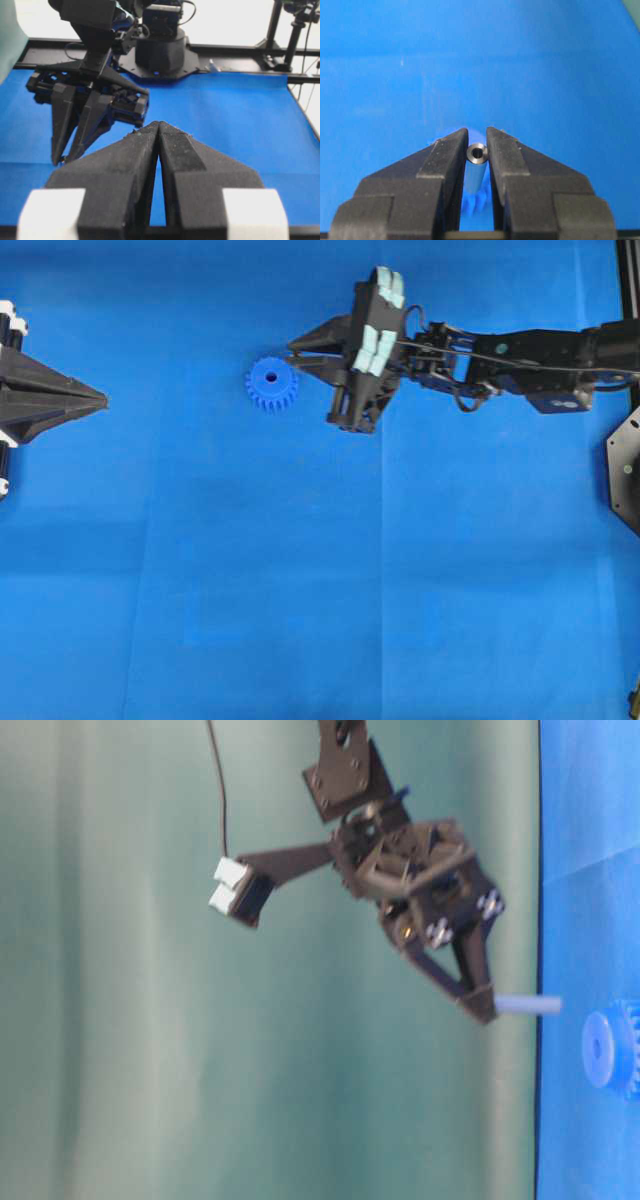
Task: Insert the shaft placed at a random location into the center hole of the small gear at another random location.
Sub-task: 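Lift the shaft and carry it left over the blue gear, then lower the shaft into the gear's center hole with the right gripper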
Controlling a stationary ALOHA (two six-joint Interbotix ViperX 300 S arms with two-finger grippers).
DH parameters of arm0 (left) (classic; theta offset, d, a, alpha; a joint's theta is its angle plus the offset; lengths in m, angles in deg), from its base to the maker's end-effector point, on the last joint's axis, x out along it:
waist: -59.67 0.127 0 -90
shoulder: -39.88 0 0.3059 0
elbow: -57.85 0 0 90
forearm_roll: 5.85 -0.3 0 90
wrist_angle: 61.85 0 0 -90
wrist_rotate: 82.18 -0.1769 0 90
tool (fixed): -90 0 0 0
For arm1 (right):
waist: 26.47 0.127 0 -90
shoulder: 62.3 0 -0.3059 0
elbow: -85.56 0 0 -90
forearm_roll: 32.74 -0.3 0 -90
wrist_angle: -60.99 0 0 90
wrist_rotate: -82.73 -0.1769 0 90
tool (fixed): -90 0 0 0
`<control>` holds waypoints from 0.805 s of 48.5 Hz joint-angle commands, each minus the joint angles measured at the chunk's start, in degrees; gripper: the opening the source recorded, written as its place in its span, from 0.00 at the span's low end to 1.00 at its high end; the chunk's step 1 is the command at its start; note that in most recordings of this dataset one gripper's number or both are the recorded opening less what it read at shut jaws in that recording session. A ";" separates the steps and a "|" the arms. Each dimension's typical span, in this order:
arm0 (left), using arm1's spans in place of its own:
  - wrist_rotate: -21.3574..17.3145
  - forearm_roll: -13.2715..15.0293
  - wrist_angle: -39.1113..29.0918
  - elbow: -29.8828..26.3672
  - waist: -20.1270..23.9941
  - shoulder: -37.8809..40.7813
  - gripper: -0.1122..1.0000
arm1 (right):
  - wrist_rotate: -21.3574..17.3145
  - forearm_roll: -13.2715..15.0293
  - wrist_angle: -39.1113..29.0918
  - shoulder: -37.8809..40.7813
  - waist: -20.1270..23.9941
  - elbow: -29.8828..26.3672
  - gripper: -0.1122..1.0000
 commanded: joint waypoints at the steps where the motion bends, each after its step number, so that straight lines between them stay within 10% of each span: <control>1: 0.09 0.00 0.35 -0.62 0.00 0.18 0.10 | 0.09 0.35 0.00 0.09 0.35 -2.99 0.13; 39: 0.18 0.09 0.35 -0.44 0.00 0.18 0.10 | -0.18 0.18 -0.44 5.10 0.70 -7.03 0.13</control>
